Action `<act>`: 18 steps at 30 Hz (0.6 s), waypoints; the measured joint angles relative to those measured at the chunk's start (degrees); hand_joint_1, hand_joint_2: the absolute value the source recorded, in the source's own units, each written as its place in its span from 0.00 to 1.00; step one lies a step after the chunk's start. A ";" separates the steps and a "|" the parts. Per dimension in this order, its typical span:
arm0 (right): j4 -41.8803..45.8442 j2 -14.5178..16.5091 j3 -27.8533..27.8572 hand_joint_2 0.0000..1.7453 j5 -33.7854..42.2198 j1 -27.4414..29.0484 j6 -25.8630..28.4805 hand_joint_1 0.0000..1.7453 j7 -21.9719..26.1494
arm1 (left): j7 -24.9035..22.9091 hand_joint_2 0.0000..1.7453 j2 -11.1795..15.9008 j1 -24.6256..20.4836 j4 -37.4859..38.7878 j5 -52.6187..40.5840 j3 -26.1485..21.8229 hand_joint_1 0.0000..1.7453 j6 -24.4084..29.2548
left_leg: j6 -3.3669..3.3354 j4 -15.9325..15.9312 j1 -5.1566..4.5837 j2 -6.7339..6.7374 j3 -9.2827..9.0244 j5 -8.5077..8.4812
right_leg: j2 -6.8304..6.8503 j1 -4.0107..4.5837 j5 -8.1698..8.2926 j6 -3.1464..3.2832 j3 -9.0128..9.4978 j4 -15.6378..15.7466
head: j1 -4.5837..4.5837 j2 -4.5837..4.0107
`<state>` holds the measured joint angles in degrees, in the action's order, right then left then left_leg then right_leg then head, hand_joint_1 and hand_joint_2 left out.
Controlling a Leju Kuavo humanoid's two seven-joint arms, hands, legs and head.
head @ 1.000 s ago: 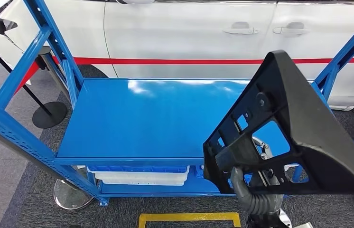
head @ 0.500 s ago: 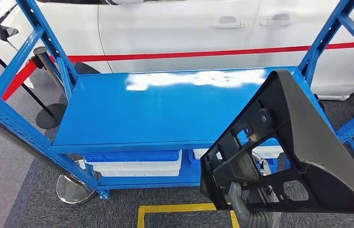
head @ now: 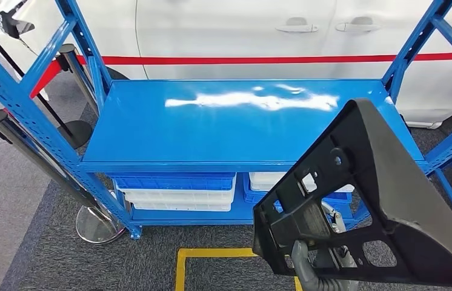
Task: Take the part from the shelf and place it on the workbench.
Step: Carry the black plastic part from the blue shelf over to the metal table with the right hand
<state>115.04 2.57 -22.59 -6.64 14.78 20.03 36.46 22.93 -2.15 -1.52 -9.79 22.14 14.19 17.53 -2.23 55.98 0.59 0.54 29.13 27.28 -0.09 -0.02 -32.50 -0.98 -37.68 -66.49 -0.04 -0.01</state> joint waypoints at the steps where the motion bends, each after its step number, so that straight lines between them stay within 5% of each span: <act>1: 0.04 0.03 0.03 1.00 0.07 0.51 0.03 1.00 0.32 | -0.10 0.00 -0.02 0.05 0.00 0.01 0.00 0.00 0.00 | 0.04 0.09 0.03 0.04 0.73 -0.52 | 0.02 -0.32 -2.04 -0.33 -0.74 -3.32 | -0.09 0.01; 3: 0.20 0.10 0.15 1.00 0.18 1.67 0.14 1.00 1.00 | -0.24 0.00 -0.07 0.12 0.00 0.02 0.00 0.00 -0.01 | 0.36 0.50 0.16 0.06 2.31 -1.50 | 0.05 -0.93 -2.16 -0.93 -0.59 -6.88 | -0.11 0.01; 4: 0.33 0.14 0.24 1.00 0.19 2.18 0.21 1.00 1.28 | -0.28 0.00 -0.09 0.14 0.00 0.03 0.00 0.00 -0.02 | 0.62 0.85 0.30 0.06 3.14 -1.88 | 0.06 -1.20 -0.58 -1.20 0.91 -5.83 | -0.11 0.01; 6: 0.67 0.27 0.45 1.00 0.10 2.92 0.45 1.00 1.73 | -0.32 0.00 -0.14 0.16 0.00 0.05 0.00 0.00 -0.06 | 1.23 1.77 0.53 0.04 4.57 -2.38 | 0.05 -1.62 1.90 -1.63 6.16 1.07 | -0.17 0.01; 8: 1.02 0.55 0.66 1.00 -0.10 3.57 0.70 1.00 2.11 | -0.32 0.00 -0.15 0.14 0.00 0.10 0.00 0.00 -0.09 | 2.00 2.55 0.55 0.00 5.44 -2.85 | -0.10 -1.48 1.68 -1.31 10.21 7.50 | -0.17 0.01; 11: 1.35 1.17 1.06 1.00 -0.28 4.53 0.95 1.00 2.39 | -0.28 0.00 -0.17 0.24 0.02 0.20 -0.01 0.00 -0.09 | 3.37 2.66 0.70 -0.07 5.86 -3.74 | -0.11 -0.99 1.66 0.38 10.23 8.98 | -0.09 0.01; 12: 1.39 1.39 1.21 1.00 -0.31 4.77 0.97 1.00 2.41 | -0.28 0.00 -0.19 0.33 0.04 0.21 -0.01 0.00 -0.09 | 3.69 3.14 0.83 -0.11 6.20 -3.08 | -0.02 -0.94 2.15 1.11 9.79 9.03 | -0.02 0.01; 14: 1.41 1.87 1.48 1.00 -0.34 5.22 0.95 1.00 2.41 | -0.28 0.00 -0.20 0.40 0.09 0.25 -0.02 0.00 -0.12 | 4.00 7.03 1.04 -0.20 7.64 1.24 | 0.23 -0.91 3.34 2.39 8.61 9.23 | 0.22 0.01; 16: 1.41 2.27 1.68 1.00 -0.33 5.63 0.92 1.00 2.40 | -0.27 0.00 -0.20 0.36 0.10 0.37 -0.02 0.00 -0.15 | 4.08 14.07 0.98 -0.24 9.42 6.64 | 0.30 -0.54 4.44 2.90 7.20 9.13 | 0.47 0.01; 18: 1.41 2.39 1.82 1.00 -0.32 5.92 0.85 1.00 2.35 | -0.28 0.00 -0.19 0.36 0.10 0.52 -0.02 0.00 -0.17 | 3.97 18.77 0.87 -0.24 9.53 7.84 | 0.31 -0.11 5.52 3.00 5.63 8.88 | 0.49 0.01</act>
<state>116.45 4.96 -20.77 -6.96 20.70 20.88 38.81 22.65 -2.34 -1.16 -9.69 22.67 14.16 17.36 1.74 74.75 1.46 0.30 38.66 35.12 0.22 -0.12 -26.98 2.02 -32.05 -57.60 0.45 0.00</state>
